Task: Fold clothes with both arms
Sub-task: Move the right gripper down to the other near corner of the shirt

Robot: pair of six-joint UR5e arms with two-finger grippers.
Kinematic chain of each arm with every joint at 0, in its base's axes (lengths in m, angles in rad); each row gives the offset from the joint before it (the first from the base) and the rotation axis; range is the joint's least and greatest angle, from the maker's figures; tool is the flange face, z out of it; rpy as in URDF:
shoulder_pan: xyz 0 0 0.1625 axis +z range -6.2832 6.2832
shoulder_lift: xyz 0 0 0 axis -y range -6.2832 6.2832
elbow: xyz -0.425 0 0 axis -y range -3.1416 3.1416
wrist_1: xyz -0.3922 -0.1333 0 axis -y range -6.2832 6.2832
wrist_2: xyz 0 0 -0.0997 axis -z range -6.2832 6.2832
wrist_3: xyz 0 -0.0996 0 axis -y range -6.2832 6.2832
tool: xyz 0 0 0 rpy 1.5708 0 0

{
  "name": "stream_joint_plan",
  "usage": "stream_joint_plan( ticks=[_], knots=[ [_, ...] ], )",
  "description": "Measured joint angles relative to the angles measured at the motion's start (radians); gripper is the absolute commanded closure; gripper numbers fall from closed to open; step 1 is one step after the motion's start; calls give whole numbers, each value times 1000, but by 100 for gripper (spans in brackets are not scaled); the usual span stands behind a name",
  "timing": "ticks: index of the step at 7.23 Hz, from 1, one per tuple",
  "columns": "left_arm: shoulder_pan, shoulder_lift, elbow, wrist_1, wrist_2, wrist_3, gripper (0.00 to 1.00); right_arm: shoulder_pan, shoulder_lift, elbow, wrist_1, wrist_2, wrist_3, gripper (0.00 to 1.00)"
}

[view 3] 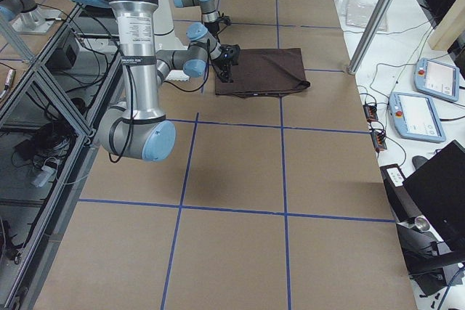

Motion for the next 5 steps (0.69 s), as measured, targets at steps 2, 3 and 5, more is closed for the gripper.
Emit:
stream_joint_plan(
  ticks=[2, 3, 5],
  knots=[
    [-1, -1, -8, 2, 2, 4, 100, -3, 10, -15, -8, -5, 22, 8],
    [-2, -2, -11, 2, 3, 5, 100, -6, 43, -24, -59, -12, 93, 15],
    [-3, -2, -13, 2, 3, 5, 100, -39, 201, -48, -333, -15, 315, 16]
  ],
)
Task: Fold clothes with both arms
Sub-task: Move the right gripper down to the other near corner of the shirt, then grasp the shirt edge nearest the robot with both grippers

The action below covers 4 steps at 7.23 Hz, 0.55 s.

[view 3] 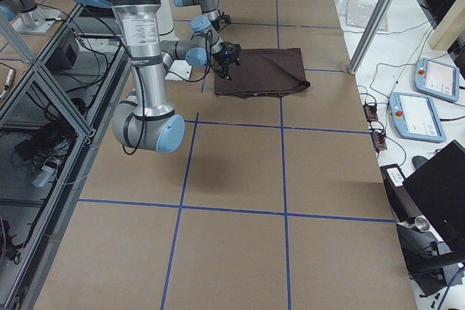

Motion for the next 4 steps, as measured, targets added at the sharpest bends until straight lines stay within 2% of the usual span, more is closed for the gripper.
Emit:
stream_joint_plan(
  ticks=[1, 2, 4],
  knots=[
    [0, 0, 0, 0, 0, 0, 100, -28, 62, -26, -98, -1, 88, 14],
    [0, -1, -1, -1, -1, 0, 100, -49, 88, -57, -140, -2, 130, 13],
    [0, -1, -2, -1, -1, 0, 100, -66, 100, -128, -156, -9, 156, 13]
  ],
)
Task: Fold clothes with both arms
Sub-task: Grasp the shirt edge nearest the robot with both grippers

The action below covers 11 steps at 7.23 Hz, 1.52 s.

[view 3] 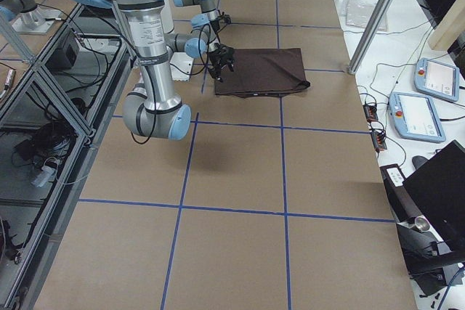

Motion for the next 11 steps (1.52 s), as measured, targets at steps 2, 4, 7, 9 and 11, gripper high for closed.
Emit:
stream_joint_plan(
  ticks=[2, 4, 7, 9, 11],
  knots=[
    [1, 0, -1, 0, 0, 0, 100, -18, 2, -33, -1, -4, 6, 13],
    [1, 0, -1, 0, 0, 1, 100, -44, -2, -38, -2, -5, 7, 14],
    [1, 0, -2, 0, 0, 2, 100, -50, -4, -45, -2, -8, 14, 64],
    [0, 0, -2, 0, 0, 2, 100, -49, -1, -49, -1, -21, 44, 100],
    [0, 0, -2, 0, 0, 2, 100, -46, 0, -50, -1, -26, 62, 100]
  ],
)
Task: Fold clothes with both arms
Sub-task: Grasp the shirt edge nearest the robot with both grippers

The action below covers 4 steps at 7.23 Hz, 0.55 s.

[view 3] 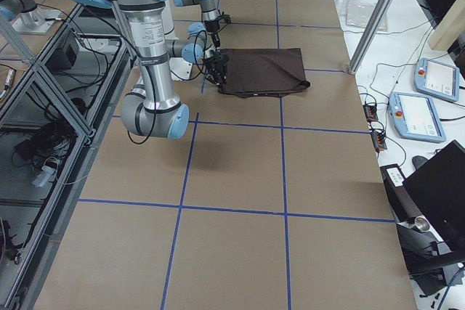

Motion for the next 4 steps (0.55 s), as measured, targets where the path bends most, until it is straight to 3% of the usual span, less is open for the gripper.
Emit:
stream_joint_plan(
  ticks=[4],
  knots=[
    [-2, 1, -16, 3, -2, 3, 100, 14, 6, 22, -1, -1, 40, 100]
  ],
)
